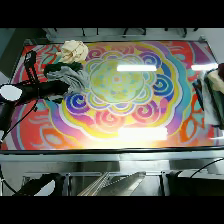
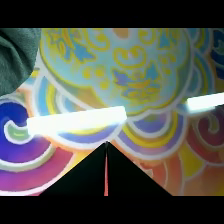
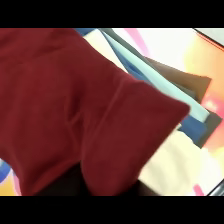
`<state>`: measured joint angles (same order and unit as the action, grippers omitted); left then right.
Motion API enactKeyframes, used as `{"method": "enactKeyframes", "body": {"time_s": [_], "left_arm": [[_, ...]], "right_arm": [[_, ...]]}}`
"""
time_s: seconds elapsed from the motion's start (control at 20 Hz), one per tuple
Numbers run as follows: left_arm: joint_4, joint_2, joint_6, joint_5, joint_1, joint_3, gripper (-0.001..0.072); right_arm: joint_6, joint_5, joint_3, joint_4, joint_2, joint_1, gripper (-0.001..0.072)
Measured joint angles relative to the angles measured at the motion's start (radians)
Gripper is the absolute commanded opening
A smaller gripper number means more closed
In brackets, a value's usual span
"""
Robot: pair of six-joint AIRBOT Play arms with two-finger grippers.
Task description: Fold the shirts.
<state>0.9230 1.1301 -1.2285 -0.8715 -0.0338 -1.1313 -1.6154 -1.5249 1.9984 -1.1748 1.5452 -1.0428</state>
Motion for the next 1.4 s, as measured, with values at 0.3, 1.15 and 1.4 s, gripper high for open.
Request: {"method": "enactKeyframes", "body": {"time_s": [0.3,1.15,1.4], "left_arm": [[0.0,0.0,0.007,-0.056,0.0,-0.059,0.0017],[0.0,0.0,0.017,-0.253,-0.026,-0.089,0.0017],[0.001,0.0,0.015,-0.339,-0.043,-0.089,0.0017]], "right_arm": [[-0.027,-0.036,-0.003,-0.013,-0.04,0.0,0.0701],[-0.087,-0.042,-0.116,0.155,-0.313,0.803,0.0025],[-0.089,0.129,-0.253,0.093,-0.211,1.284,0.0026]]}}
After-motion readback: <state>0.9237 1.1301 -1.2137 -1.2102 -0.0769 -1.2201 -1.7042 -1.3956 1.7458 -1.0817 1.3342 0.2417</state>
